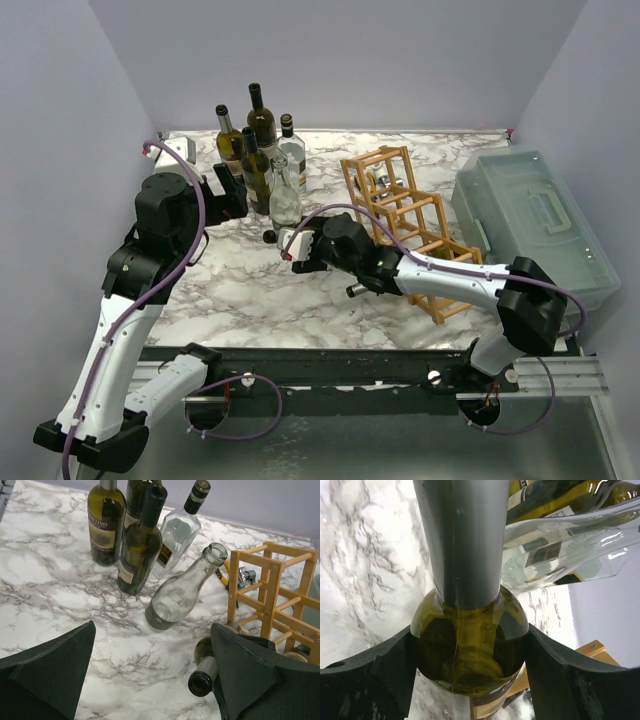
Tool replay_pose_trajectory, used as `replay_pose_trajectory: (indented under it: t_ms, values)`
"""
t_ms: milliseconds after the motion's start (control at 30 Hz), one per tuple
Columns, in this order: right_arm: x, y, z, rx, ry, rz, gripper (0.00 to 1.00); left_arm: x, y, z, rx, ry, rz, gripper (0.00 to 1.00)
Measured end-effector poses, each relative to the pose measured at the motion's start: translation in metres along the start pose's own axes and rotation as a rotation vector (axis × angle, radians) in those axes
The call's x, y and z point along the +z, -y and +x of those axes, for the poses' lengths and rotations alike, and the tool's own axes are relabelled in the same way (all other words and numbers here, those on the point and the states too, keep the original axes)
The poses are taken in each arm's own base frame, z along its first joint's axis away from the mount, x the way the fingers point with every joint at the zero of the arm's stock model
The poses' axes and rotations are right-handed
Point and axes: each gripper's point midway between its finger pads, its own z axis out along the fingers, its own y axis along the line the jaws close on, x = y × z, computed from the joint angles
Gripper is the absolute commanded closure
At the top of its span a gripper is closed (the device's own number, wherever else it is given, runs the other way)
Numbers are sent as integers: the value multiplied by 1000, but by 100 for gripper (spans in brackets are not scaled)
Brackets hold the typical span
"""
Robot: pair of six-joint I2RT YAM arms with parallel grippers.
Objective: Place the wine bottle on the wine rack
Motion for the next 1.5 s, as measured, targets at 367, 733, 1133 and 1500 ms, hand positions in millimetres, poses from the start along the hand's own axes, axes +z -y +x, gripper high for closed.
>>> replay_pose_trajectory:
  t_ms: [367, 733, 1133, 1500]
  values:
    - [16, -8, 37, -206, -146, -22, 100, 17, 3, 35, -29, -75, 4, 1]
    - [21, 6, 51, -314, -261, 7, 100, 20, 9, 60, 0, -122, 22, 1]
    - [19, 10, 73, -397, -414, -12, 100, 21, 12, 80, 64, -152, 14, 1]
    - [11, 9, 88, -415, -490, -10, 100, 20, 6, 77, 95, -132, -14, 1]
